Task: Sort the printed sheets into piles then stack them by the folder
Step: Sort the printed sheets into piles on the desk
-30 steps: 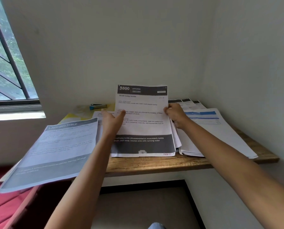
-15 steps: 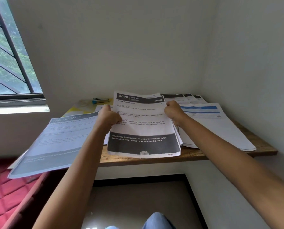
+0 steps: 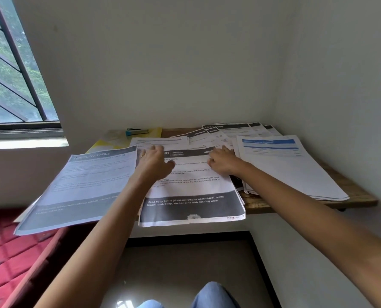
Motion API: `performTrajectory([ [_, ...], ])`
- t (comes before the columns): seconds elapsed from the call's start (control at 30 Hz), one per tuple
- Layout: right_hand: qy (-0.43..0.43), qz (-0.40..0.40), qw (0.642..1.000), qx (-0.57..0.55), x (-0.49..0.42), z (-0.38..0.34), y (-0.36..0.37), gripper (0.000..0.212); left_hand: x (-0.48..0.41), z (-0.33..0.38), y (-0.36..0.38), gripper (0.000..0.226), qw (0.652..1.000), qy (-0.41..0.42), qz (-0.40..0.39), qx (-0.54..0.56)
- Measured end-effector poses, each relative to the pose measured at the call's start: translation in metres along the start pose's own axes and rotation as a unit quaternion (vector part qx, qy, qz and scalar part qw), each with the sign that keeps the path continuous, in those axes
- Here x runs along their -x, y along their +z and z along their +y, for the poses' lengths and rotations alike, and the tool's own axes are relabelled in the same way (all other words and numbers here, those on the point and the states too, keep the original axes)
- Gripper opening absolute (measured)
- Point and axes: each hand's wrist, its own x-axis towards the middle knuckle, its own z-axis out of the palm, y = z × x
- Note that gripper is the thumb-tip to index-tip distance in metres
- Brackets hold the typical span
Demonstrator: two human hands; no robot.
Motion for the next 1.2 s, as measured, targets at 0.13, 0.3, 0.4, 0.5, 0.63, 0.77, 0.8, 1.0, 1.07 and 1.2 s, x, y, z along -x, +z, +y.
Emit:
performTrajectory([
  [0.13,-0.005,-0.051,0.999,-0.010,-0.003,0.002,-0.001,0.033,-0.011,0.009,0.009,0.055,0.988,0.129,-0.075,-0.038],
  [0.3,-0.010,0.025,0.998,-0.052,-0.016,0.008,-0.019,0.031,-0.027,0.006,0.033,0.059,0.982,0.120,-0.123,-0.074],
  [0.4,0.012,0.067,0.996,-0.060,-0.031,0.019,-0.028,0.034,-0.027,0.001,0.044,0.062,0.982,0.119,-0.127,-0.071],
  [0.5,0.033,0.064,0.996,-0.051,-0.046,0.027,-0.032,0.038,-0.027,-0.003,0.051,0.062,0.983,0.120,-0.122,-0.069],
  [0.63,0.056,0.060,0.996,-0.046,-0.065,0.034,-0.032,0.038,-0.031,-0.005,0.054,0.063,0.983,0.122,-0.118,-0.070],
  [0.77,0.029,0.101,0.989,-0.104,-0.082,0.027,-0.033,0.027,-0.032,-0.005,0.056,0.062,0.984,0.123,-0.116,-0.063],
  [0.8,0.021,0.106,0.988,-0.114,-0.087,0.020,-0.033,0.024,-0.032,-0.005,0.055,0.062,0.984,0.121,-0.115,-0.061],
  [1.0,0.001,0.067,0.992,-0.110,-0.113,-0.025,-0.028,0.023,-0.033,-0.005,0.055,0.061,0.986,0.120,-0.105,-0.039],
  [1.07,0.007,0.051,0.992,-0.115,-0.122,-0.033,-0.023,0.034,-0.034,-0.006,0.055,0.062,0.987,0.121,-0.104,-0.034],
  [1.2,0.038,0.063,0.988,-0.133,-0.134,-0.045,-0.014,0.054,-0.034,-0.006,0.055,0.063,0.985,0.122,-0.115,-0.039],
])
